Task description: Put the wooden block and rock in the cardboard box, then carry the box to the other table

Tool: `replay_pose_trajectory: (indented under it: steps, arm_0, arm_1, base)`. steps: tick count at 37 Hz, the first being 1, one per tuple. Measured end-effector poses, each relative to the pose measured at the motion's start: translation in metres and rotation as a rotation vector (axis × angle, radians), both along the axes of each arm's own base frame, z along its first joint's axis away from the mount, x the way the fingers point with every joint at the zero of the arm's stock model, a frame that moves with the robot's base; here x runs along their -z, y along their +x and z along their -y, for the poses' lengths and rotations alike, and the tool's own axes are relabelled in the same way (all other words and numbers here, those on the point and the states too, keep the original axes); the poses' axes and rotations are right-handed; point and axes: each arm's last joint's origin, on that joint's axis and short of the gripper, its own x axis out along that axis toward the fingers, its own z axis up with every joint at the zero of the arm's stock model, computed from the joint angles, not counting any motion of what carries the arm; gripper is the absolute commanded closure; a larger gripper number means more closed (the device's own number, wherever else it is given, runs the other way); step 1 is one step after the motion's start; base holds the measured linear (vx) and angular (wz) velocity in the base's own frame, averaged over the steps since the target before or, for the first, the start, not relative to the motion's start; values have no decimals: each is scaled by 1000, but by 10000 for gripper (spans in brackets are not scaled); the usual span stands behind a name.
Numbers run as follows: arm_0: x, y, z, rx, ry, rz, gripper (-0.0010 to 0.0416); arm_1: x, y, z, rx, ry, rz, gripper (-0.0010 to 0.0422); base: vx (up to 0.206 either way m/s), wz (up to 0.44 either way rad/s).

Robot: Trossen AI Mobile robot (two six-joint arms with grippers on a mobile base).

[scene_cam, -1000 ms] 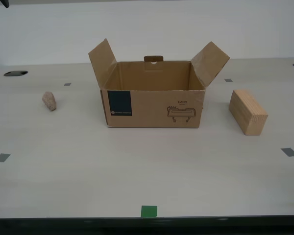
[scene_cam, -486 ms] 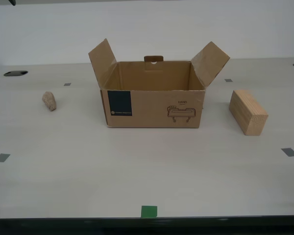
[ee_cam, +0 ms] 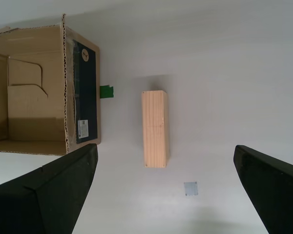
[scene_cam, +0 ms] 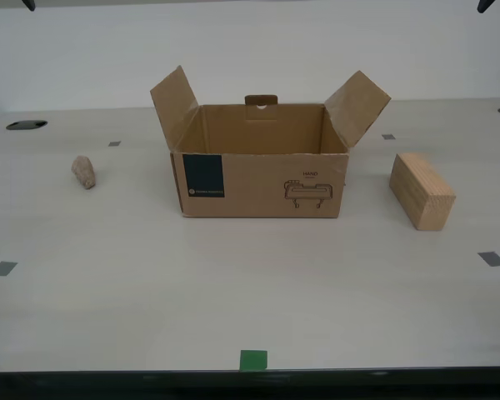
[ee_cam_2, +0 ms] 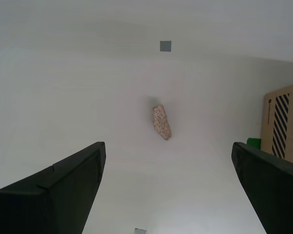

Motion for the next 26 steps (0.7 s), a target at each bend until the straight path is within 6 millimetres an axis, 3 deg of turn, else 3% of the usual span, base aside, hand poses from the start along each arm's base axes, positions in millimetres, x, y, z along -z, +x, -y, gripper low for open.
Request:
replay_pose_trajectory:
  steps: [26]
  arm_0:
    - [25,1,-3,-21,-3,-18,16]
  arm_1:
    - [49,8,0,31,18,19,46]
  base:
    - [0,0]
